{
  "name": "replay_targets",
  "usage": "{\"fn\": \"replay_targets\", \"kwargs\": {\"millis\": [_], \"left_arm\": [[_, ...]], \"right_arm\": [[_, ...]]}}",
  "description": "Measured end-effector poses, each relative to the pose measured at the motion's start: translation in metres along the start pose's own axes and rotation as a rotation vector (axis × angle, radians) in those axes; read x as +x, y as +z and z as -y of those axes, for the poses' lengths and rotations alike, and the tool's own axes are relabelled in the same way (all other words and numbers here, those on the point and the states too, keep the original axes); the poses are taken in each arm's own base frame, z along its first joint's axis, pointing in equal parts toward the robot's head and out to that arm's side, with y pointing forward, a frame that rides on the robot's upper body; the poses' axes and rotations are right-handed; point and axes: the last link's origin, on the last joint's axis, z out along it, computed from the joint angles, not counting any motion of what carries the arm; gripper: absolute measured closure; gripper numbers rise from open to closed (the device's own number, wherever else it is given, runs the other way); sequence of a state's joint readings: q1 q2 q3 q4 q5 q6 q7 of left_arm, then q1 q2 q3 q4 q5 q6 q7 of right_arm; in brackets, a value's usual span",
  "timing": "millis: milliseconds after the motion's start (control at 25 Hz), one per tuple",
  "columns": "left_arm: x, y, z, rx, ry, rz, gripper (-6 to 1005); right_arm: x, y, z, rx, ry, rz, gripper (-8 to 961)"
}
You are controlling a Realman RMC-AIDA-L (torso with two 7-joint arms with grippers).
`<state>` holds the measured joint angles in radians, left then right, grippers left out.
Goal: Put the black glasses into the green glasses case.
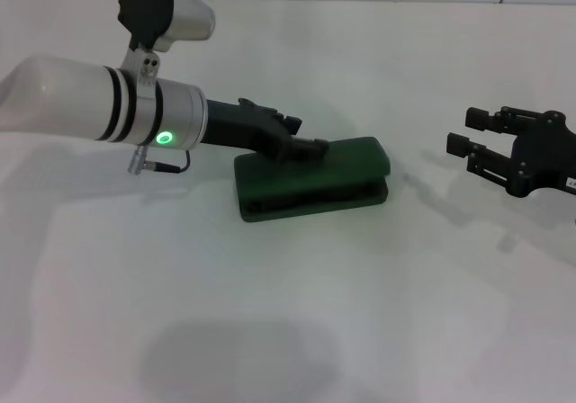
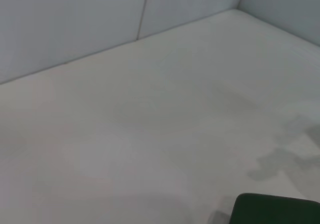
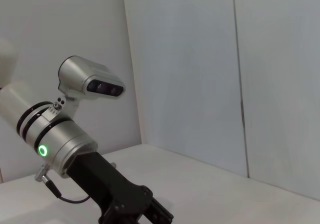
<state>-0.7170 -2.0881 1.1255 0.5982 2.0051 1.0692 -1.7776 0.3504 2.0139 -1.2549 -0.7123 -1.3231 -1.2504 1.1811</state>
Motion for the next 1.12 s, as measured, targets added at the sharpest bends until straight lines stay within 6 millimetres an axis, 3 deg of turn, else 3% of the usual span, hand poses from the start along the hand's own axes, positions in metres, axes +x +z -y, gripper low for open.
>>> {"fn": "replay_targets", "kwargs": {"millis": [320, 440, 560, 760, 920, 1120], "left_arm": [[0.001, -0.004, -0.007, -0.044, 0.063, -0.088, 375], [0.005, -0.022, -0.019, -0.136, 0.126, -0.217, 375], [0.001, -0.056, -0.038, -0.255, 0.243, -0.422, 375], [-0.035, -0.095, -0.058, -0.341, 0.332, -0.575, 374], [-0.067, -0.1, -0.069, -0.373, 0.359, -0.562, 374], [-0.09, -0.107, -0.08, -0.401, 0.375, -0.552, 352]], "right_arm": [[-0.002, 0.001, 0.0, -0.006, -0.007, 0.002, 523], [-0.006, 0.0, -0.007, -0.058, -0.02, 0.026, 508], [-0.015, -0.002, -0.022, -0.178, -0.078, 0.082, 486], [-0.02, 0.008, -0.04, -0.307, -0.126, 0.131, 449], [-0.017, 0.028, -0.051, -0.392, -0.133, 0.11, 419], [-0.009, 0.04, -0.057, -0.436, -0.175, 0.089, 171]]}}
